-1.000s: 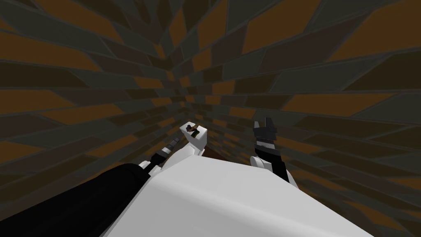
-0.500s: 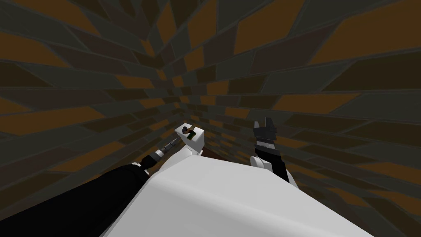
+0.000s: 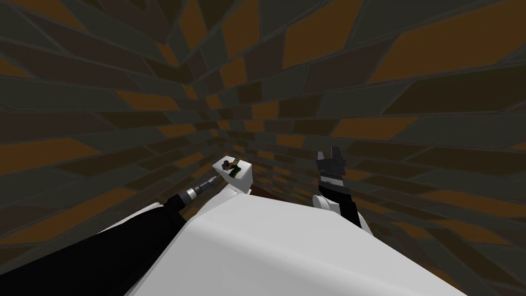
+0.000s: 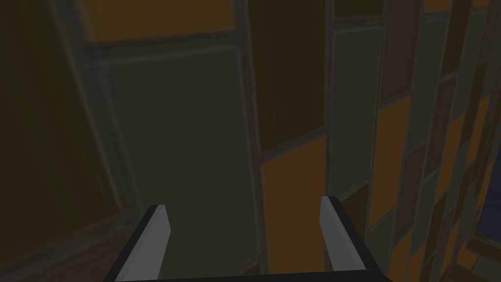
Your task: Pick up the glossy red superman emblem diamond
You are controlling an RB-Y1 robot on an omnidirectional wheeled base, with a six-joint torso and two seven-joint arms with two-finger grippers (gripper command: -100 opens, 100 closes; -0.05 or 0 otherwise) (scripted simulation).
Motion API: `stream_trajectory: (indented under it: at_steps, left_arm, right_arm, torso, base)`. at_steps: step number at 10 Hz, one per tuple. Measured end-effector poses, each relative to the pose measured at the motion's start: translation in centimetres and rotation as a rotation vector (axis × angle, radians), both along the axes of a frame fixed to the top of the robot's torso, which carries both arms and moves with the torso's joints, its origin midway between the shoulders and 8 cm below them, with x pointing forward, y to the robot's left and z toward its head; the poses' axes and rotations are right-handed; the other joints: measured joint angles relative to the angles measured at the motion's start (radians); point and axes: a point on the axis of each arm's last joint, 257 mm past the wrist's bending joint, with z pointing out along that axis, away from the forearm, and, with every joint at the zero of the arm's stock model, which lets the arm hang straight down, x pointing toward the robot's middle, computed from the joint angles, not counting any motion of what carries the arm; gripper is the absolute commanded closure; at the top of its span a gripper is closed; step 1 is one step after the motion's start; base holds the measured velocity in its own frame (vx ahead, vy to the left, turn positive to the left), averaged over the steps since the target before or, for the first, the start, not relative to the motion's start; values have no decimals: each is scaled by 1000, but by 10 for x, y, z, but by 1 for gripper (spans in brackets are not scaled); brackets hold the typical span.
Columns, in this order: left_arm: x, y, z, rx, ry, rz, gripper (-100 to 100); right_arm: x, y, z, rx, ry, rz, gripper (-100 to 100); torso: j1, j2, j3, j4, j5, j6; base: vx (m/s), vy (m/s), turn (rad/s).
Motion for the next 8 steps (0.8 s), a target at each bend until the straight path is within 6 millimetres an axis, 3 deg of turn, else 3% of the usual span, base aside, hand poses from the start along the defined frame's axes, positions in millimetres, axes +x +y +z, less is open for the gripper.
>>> stream_trajectory:
  at_steps: [1,8]
  left_arm:
    - [-6,14,-2,38,35,-11,-100]
    - [-34,58,-17,240,221,-126,-100]
  right_arm:
    - [0,0,0,0,0,0,0]
    - [0,0,0,0,0,0,0]
  torso:
    - [0,0,0,0,0,1]
    - [0,1,0,0,0,0]
  base:
    - [12,-13,-81]
    - [13,-17,-124]
